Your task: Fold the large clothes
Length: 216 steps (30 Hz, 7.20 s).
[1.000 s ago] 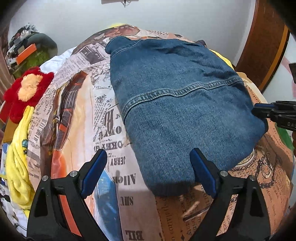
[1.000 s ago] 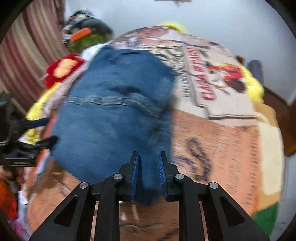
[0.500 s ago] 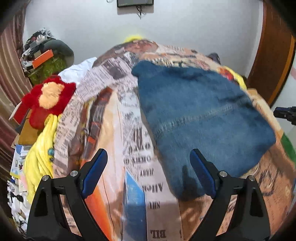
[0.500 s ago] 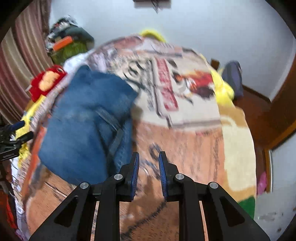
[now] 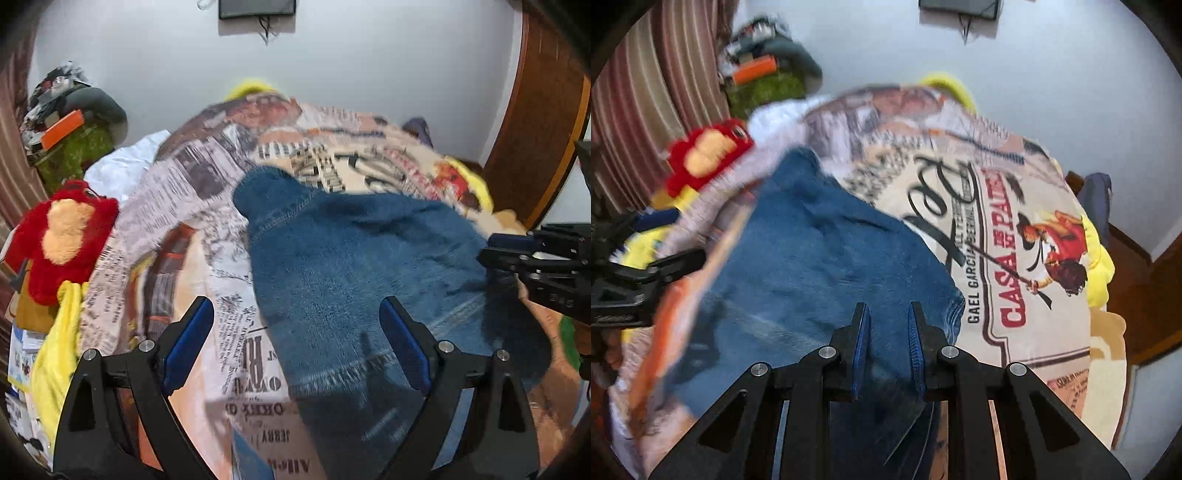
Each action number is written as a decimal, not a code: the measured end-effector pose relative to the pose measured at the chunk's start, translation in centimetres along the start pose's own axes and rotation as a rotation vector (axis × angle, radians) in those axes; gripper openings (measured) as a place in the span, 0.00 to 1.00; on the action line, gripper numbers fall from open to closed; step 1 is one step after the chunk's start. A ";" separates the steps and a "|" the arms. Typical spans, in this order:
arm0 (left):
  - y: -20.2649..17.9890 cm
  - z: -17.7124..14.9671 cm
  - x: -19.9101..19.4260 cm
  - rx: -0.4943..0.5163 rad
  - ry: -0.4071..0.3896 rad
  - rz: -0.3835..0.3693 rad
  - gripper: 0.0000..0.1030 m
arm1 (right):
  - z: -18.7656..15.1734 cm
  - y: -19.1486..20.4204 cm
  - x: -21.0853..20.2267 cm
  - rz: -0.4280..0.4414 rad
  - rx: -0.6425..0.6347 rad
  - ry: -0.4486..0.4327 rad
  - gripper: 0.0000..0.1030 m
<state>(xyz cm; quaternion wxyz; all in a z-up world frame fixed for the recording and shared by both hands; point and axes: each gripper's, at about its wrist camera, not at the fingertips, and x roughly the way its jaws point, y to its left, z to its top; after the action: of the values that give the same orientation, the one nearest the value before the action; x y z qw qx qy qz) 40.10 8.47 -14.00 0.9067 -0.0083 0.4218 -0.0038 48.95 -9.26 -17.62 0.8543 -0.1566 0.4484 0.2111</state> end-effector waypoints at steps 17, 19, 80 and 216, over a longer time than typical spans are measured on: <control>0.5 -2.6 3.3 0.038 0.029 0.045 0.96 | -3.4 -6.8 2.9 -0.107 0.090 -0.020 0.80; 0.8 -2.8 2.8 0.037 0.031 0.067 0.96 | -3.5 -8.1 2.6 -0.046 0.153 -0.001 0.80; 3.6 -1.7 -2.8 -0.251 0.088 -0.328 0.54 | -2.2 0.5 -2.7 0.470 0.281 0.086 0.33; -1.5 -17.5 -39.5 -0.179 -0.664 0.121 0.91 | -15.6 17.4 -34.8 0.332 0.000 -0.692 0.85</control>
<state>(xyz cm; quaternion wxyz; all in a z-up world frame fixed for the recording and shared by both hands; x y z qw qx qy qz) 1.25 7.28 4.91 0.9887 -0.0633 0.1023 0.0898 11.58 -9.02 1.40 0.9094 -0.0012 0.1526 0.3870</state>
